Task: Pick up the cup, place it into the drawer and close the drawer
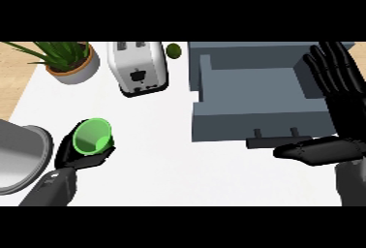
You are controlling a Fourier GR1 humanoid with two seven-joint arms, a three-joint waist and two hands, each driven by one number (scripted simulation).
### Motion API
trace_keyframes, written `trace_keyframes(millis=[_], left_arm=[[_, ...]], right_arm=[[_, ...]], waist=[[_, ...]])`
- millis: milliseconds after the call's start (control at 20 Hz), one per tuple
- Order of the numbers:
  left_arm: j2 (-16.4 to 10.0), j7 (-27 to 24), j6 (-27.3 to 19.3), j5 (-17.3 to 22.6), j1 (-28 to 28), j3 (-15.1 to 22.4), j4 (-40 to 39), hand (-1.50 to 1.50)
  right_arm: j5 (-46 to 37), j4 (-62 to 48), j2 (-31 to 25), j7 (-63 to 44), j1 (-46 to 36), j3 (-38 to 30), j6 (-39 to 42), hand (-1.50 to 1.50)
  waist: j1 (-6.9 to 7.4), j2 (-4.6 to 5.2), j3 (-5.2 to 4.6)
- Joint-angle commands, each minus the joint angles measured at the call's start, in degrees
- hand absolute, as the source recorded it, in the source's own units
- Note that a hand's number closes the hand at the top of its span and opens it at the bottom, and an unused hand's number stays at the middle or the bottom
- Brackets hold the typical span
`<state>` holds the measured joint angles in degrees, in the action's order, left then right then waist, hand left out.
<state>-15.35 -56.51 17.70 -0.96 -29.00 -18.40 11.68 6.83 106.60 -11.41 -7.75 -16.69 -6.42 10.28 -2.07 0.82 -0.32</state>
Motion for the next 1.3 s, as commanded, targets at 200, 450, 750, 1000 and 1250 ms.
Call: trace_keyframes(millis=[200,450,750,1000,1250], left_arm=[[2.33,-11.58,-14.81,-0.13,-0.33,-2.11,3.06,1.5],[6.59,-15.63,-20.4,2.99,1.18,-5.96,4.16,1.5],[6.96,-13.12,-4.09,3.89,-1.85,-3.79,8.34,1.5],[9.39,-5.81,-6.98,2.28,-8.35,0.18,13.36,1.5],[12.0,5.19,-10.91,2.32,-15.2,3.0,21.41,1.5]], right_arm=[[2.95,-0.54,-1.53,0.06,-0.08,-2.59,1.72,-1.5],[-0.03,-2.22,-0.16,0.55,-2.28,-0.84,-0.31,-1.5],[0.64,1.53,-0.36,1.1,3.86,-1.15,1.2,-1.5],[3.24,0.83,-2.53,-3.24,-0.27,-3.68,1.07,-1.5],[-0.87,2.64,-0.05,0.72,5.15,-1.55,-0.14,-1.5]], waist=[[0.09,0.0,0.09],[1.24,-0.16,0.13],[1.48,-0.76,0.26],[1.83,-0.89,0.32],[2.07,-1.25,0.38]])
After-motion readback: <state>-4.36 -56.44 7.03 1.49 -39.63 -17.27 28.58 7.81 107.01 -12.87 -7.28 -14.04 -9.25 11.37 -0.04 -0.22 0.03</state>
